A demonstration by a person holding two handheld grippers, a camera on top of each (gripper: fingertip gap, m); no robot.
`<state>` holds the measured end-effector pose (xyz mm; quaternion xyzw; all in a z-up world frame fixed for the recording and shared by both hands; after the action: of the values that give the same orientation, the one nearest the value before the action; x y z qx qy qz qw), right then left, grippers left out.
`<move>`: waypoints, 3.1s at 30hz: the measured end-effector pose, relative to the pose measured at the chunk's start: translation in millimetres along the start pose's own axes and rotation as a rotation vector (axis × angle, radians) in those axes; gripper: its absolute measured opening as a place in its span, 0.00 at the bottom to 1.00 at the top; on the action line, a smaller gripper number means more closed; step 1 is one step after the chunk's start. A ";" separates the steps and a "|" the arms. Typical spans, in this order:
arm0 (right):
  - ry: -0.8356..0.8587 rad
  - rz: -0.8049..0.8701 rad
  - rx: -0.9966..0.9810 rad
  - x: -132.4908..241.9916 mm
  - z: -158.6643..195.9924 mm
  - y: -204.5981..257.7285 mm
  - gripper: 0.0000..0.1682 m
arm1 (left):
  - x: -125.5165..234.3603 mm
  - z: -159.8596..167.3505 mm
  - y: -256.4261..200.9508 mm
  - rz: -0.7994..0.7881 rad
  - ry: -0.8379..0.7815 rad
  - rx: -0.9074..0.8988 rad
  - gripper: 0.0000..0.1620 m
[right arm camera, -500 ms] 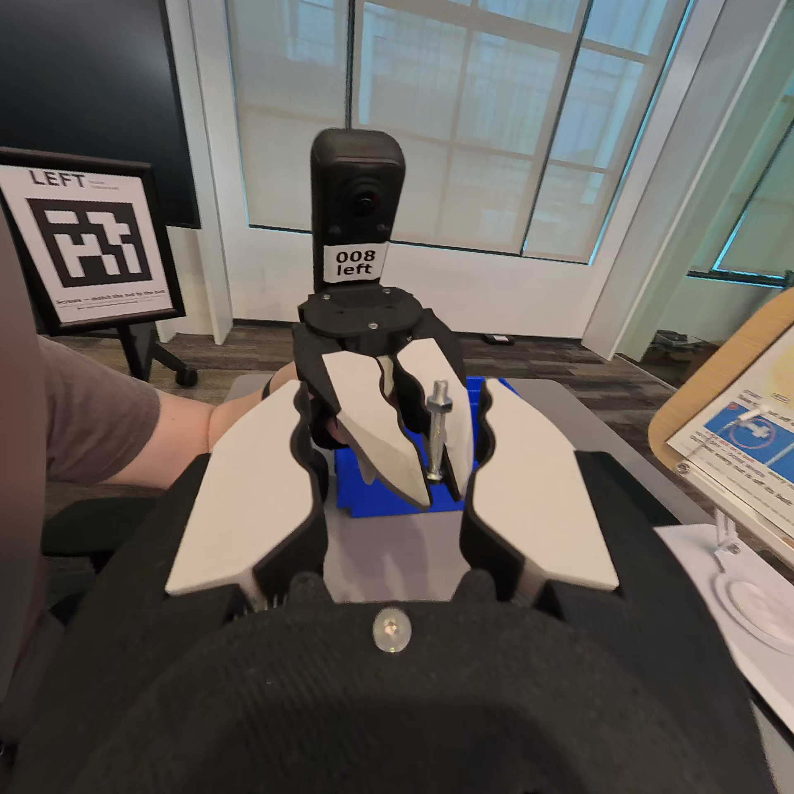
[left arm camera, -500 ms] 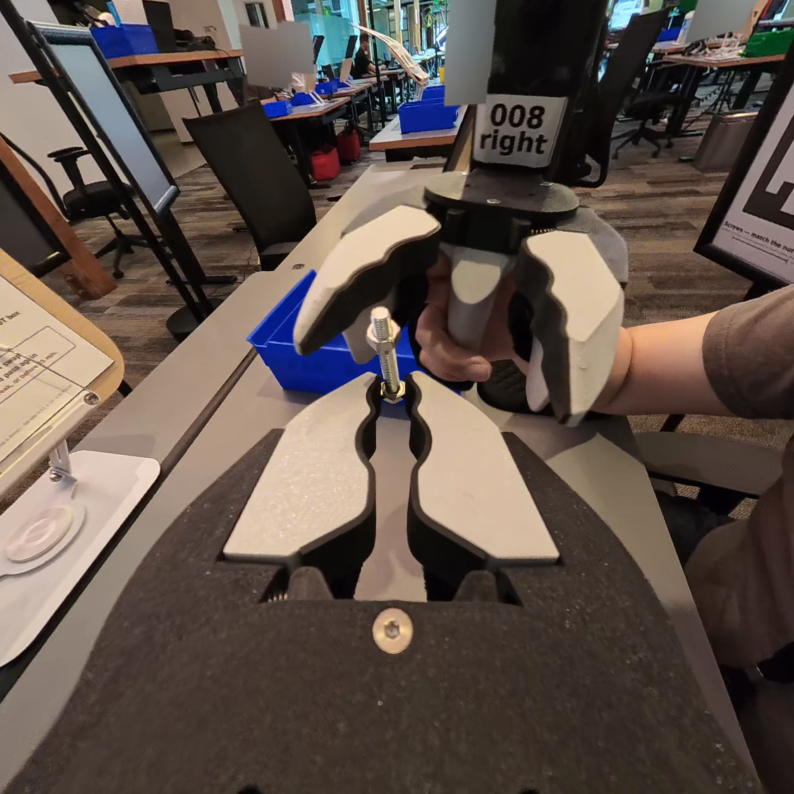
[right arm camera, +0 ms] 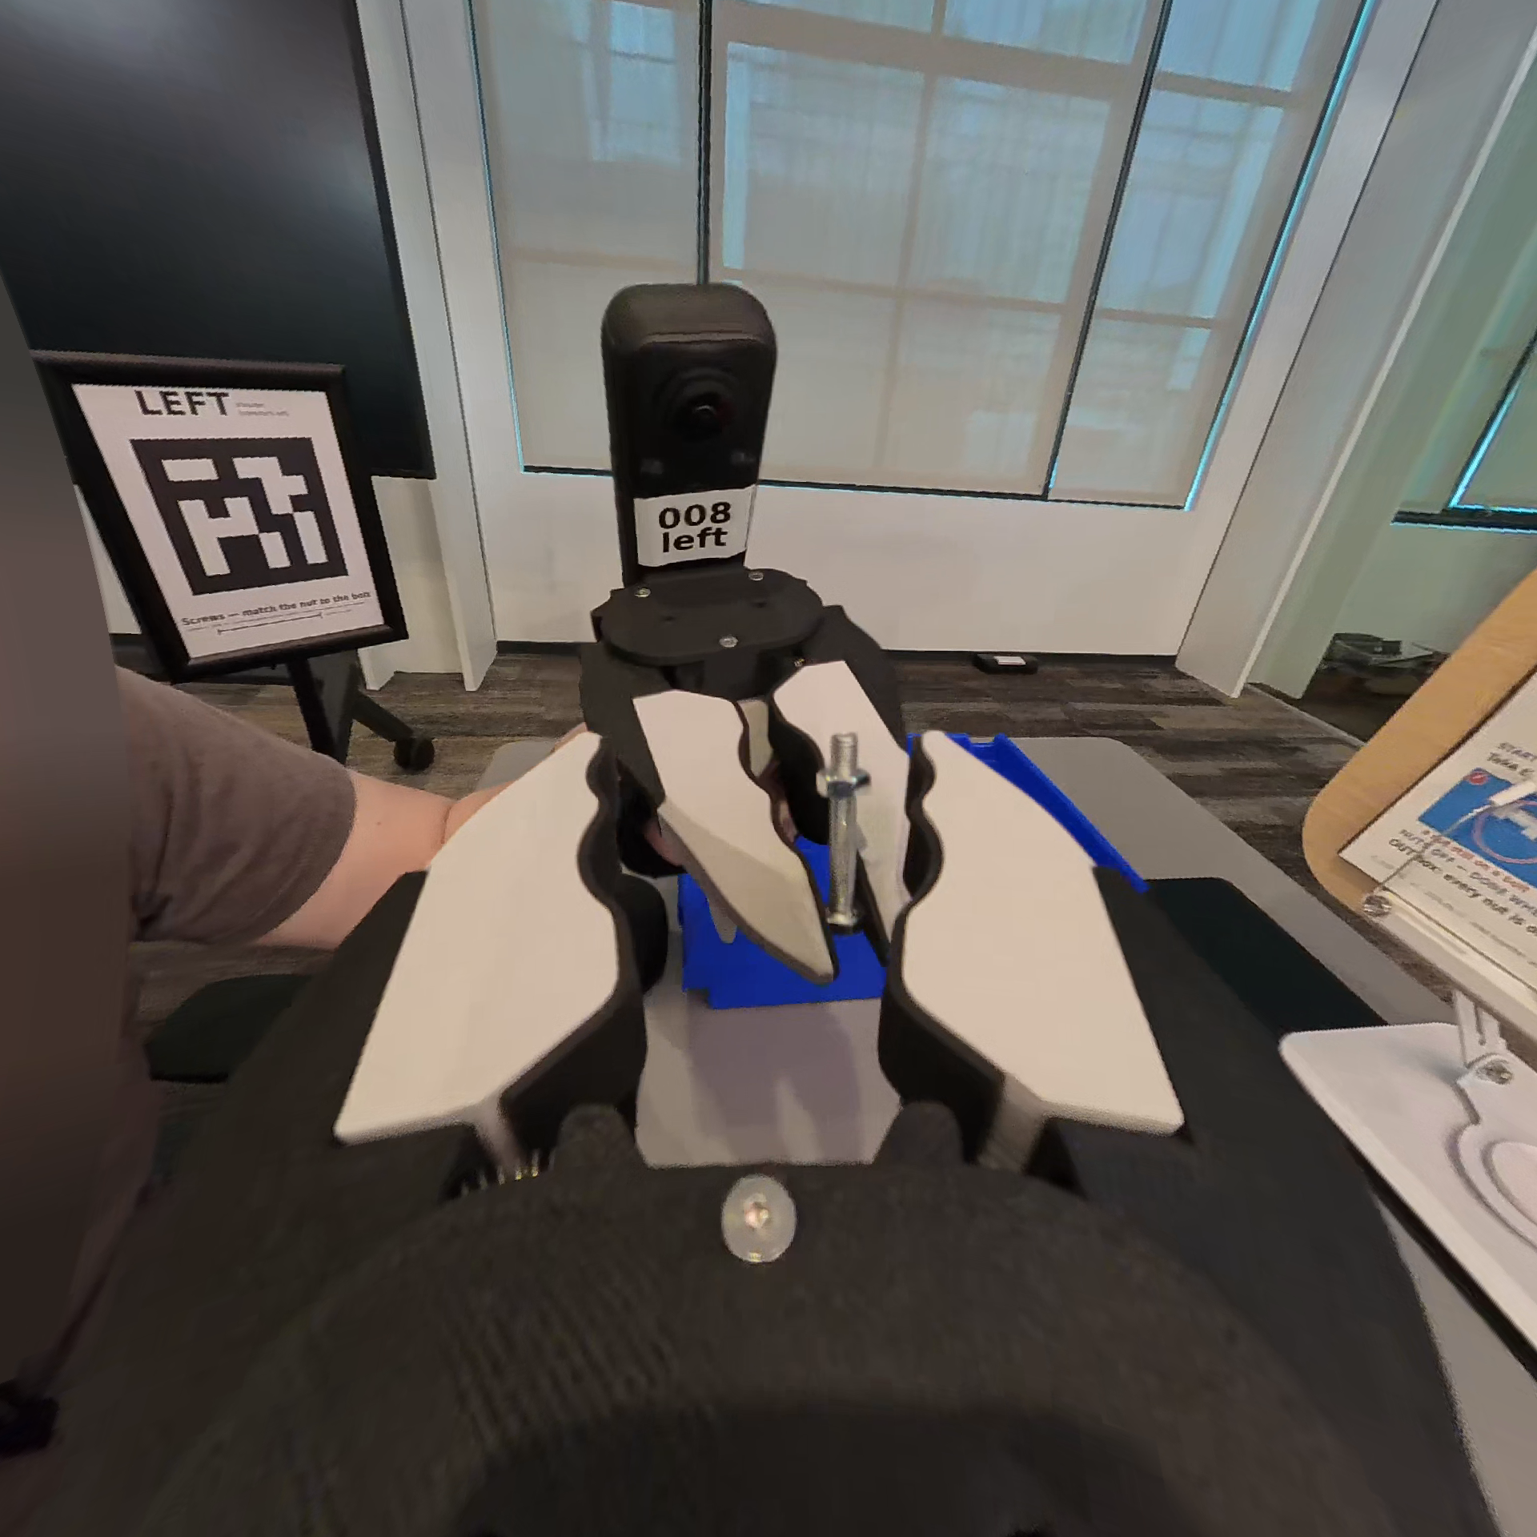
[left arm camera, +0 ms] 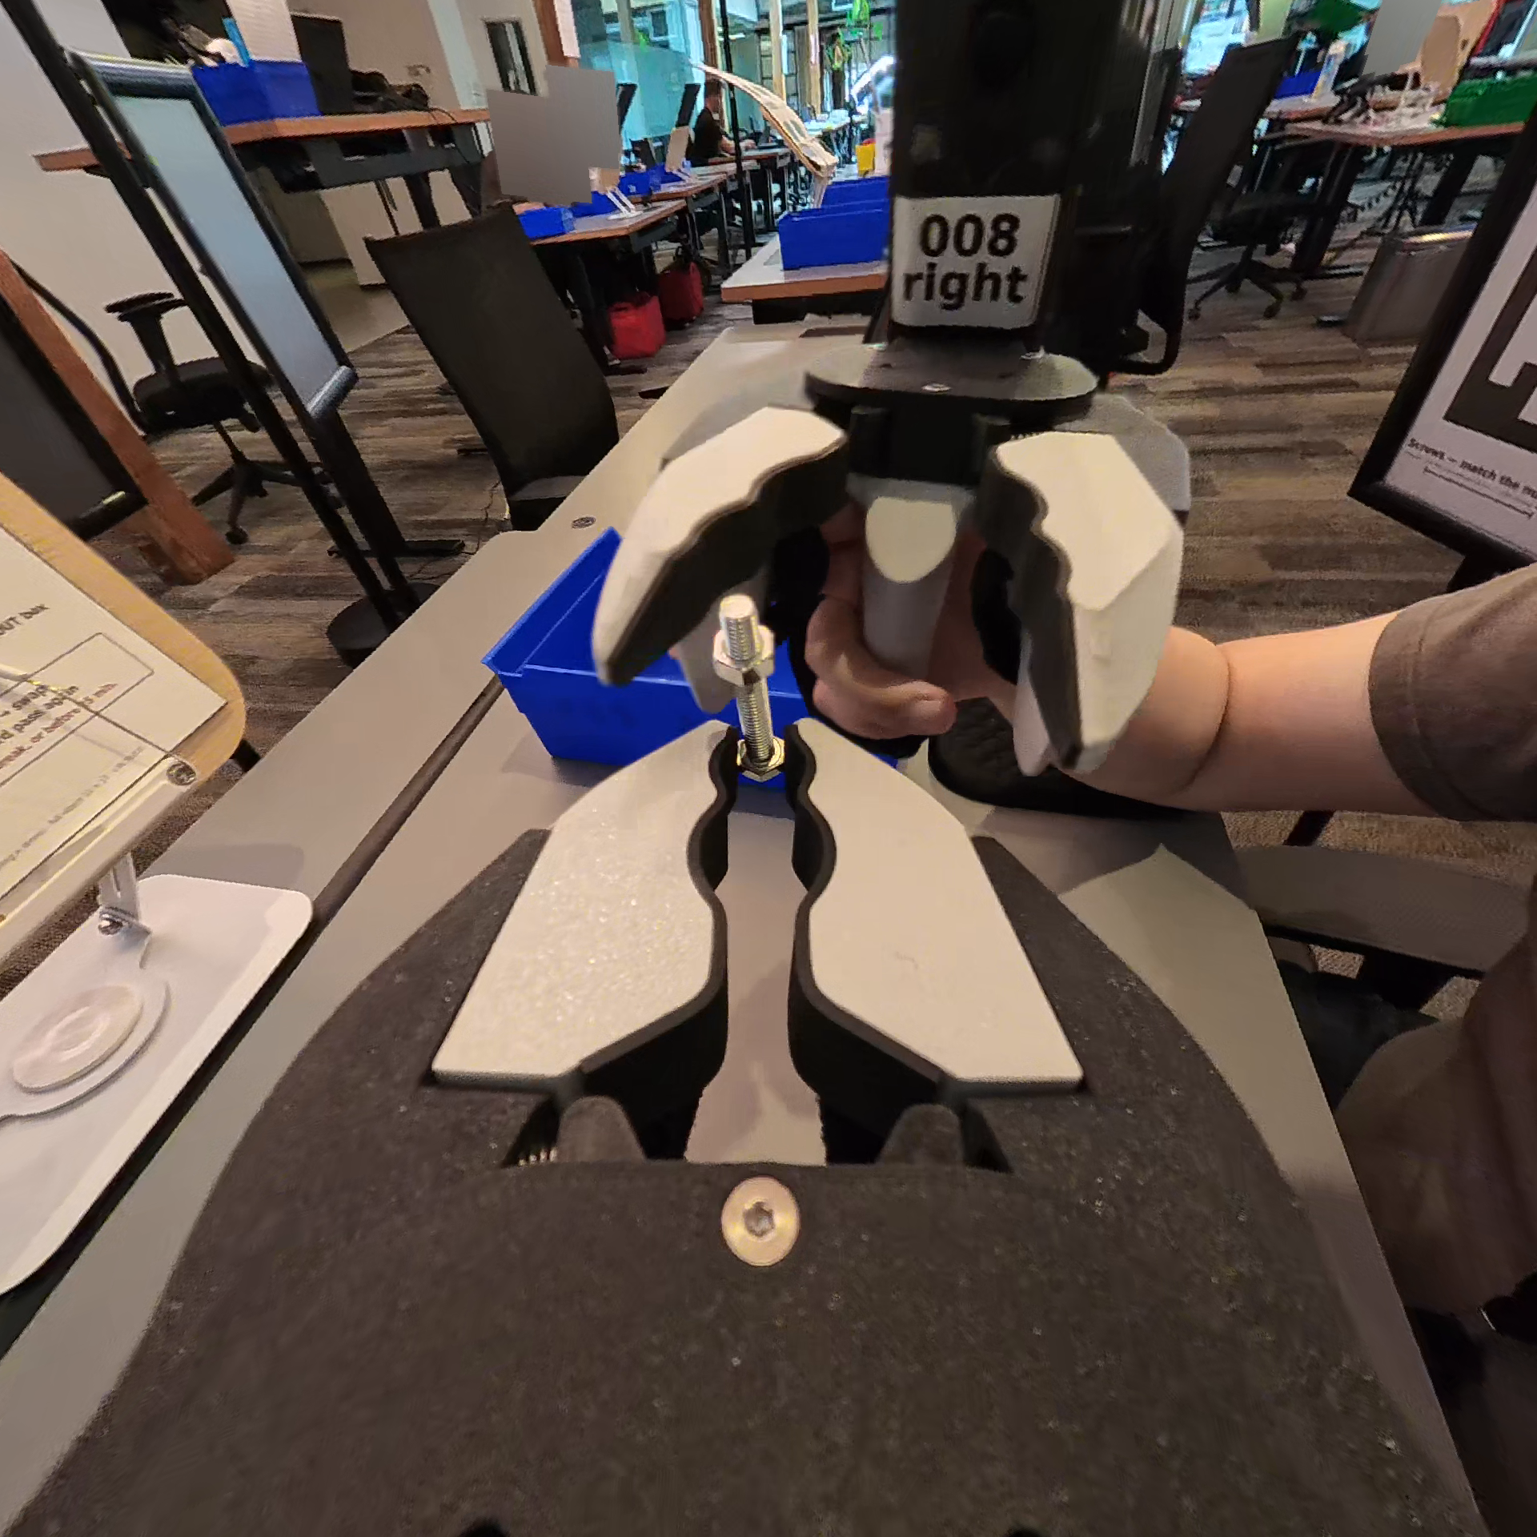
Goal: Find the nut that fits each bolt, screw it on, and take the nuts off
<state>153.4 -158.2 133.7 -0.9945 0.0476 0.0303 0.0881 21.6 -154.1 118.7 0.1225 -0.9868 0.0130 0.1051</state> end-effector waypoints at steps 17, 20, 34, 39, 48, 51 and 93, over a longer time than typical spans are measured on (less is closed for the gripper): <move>0.031 -0.030 0.017 -3.4 2.5 3.1 0.39 | -5.1 0.7 -3.7 0.014 -0.014 -0.013 0.06; 0.077 -0.019 0.074 -0.7 -0.9 5.9 0.39 | 3.9 -2.3 3.8 0.000 -0.047 0.016 0.06; 0.063 -0.048 0.013 11.0 2.3 -8.6 0.10 | 4.4 -2.3 -1.6 0.101 -0.020 0.058 0.06; 0.059 -0.052 0.022 10.3 2.8 -7.8 0.08 | 5.1 -3.4 -3.5 0.106 -0.034 0.051 0.06; 0.051 -0.058 -0.005 11.3 6.0 -11.9 0.04 | 4.8 -2.4 -1.5 0.112 -0.035 0.061 0.06; 0.047 -0.063 -0.023 11.4 7.3 -13.5 0.03 | 4.5 -1.9 -0.7 0.107 -0.033 0.058 0.06; 1.301 0.667 -0.961 243.8 203.9 -134.5 0.04 | 11.0 6.5 23.4 -0.174 0.154 0.057 0.27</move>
<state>398.5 -11.8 -60.3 -0.6782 0.3591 -0.5021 -0.3987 4.1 -134.3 114.6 0.2090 -0.9608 0.0411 0.1776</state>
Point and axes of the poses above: each gripper's, where its closed fingertips meet, x back along the fingers, z out of its underside, y = z × x across the jaws, the point moved 9 cm from there along x, back along the fingers, and after that the axes turned 6 degrees about x, right-handed, at the moved point
